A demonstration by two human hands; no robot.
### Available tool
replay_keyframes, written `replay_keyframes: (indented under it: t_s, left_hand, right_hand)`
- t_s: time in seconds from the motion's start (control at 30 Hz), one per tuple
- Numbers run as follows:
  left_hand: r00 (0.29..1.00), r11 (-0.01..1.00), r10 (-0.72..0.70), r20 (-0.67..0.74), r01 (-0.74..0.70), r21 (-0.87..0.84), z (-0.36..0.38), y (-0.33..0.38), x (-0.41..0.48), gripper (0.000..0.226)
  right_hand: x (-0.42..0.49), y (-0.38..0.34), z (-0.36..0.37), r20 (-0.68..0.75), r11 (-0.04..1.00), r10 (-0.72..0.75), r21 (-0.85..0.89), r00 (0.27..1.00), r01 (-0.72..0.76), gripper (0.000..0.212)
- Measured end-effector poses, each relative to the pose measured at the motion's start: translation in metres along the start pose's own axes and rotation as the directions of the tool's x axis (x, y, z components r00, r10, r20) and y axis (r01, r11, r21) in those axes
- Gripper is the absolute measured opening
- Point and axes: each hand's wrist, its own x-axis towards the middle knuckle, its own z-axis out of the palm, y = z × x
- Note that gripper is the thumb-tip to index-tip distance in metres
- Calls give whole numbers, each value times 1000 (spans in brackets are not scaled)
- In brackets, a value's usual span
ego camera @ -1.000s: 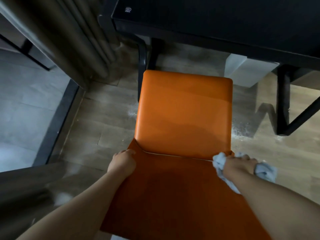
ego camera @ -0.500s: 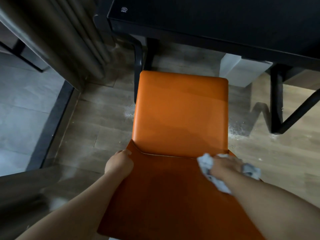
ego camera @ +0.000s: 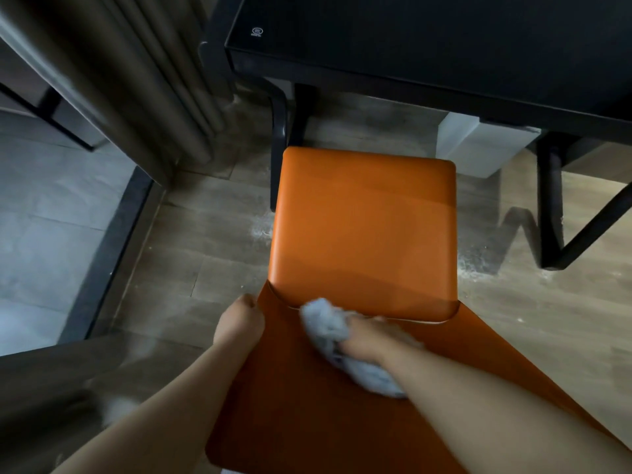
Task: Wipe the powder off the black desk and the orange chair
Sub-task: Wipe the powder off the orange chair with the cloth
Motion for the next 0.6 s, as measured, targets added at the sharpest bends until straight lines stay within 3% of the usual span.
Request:
replay_keyframes:
  t_s: [0.07,0.13,0.17,0.23,0.3,0.37,0.47,0.53,0.6]
  left_hand:
    - [998,998,30,54,-32,45,0,0,-3,42]
    - [995,996,58,86,-63,59,-2,-1,-3,43]
    - [993,995,83,87,-87,47,-3,0,-4,39]
    - [990,993,103,98,-97,-63,-5,0,-4,44]
    - [989,958,70,131,-30,-284,-6,-2,-4,58]
    - [986,900,49,159,25,-435,-7,-3,-4,63]
    - [984,874,57,170,33,-484,-9,-5,-8,61]
    - [985,909,64,160,9,-417,-8,-8,-9,50]
    - [986,955,62,155,-13,-296,-7,-12,-10,35]
  right_hand:
    - [-5,51,-15,-126,935,270,-202,954,-292,30]
    - [-7,65,-23,-120,870,426,-215,897,-443,44]
    - [-5,58,-22,-64,909,387,-140,920,-392,45]
    - [-2,8,-4,3,991,134,-2,991,-134,44]
    - [-9,-56,17,-48,996,-85,34,995,87,50]
    - [-16,-100,20,-101,980,-174,79,980,182,62]
    - [-13,-73,9,-16,981,-142,130,990,143,55]
    - [-12,-19,1,-45,999,11,-48,999,-13,44]
    - [-19,26,-11,-143,936,236,-231,961,-264,41]
